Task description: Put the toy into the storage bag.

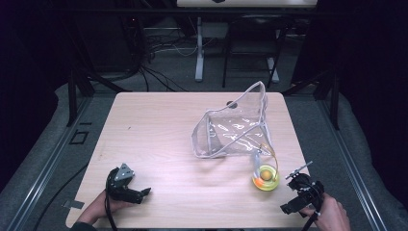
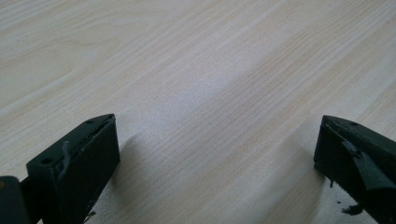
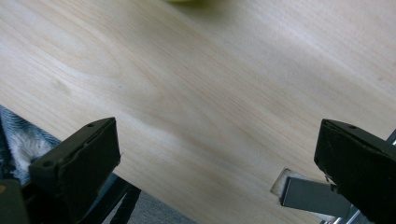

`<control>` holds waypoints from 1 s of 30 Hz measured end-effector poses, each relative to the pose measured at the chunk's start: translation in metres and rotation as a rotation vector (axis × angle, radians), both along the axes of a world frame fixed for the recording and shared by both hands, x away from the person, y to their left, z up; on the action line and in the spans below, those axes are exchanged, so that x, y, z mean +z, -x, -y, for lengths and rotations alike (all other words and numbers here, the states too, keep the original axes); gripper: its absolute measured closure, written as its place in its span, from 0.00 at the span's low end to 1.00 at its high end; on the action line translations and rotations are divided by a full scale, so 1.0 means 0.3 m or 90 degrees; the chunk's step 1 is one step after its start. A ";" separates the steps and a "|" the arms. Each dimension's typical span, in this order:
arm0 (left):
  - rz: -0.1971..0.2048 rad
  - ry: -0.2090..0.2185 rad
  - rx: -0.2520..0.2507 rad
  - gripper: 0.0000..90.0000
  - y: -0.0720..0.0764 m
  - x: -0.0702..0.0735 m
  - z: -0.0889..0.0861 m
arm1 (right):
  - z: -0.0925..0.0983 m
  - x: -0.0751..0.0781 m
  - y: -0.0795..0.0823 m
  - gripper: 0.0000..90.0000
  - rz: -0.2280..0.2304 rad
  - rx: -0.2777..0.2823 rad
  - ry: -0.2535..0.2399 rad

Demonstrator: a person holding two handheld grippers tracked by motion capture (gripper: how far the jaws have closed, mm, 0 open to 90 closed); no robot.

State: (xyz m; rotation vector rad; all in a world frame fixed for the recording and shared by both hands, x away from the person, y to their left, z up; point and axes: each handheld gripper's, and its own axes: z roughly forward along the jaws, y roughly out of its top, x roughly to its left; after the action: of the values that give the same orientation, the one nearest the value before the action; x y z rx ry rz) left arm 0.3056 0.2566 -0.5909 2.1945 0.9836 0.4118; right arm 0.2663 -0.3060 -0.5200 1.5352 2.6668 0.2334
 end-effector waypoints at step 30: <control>0.000 0.001 -0.001 0.00 0.000 0.000 0.000 | -0.093 0.189 -0.067 0.00 0.018 0.054 0.002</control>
State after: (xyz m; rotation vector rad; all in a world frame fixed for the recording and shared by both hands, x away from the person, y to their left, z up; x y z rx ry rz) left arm 0.3057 0.2567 -0.5910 2.1937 0.9827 0.4100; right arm 0.2863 -0.2782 -0.4634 1.4079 2.7119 0.2538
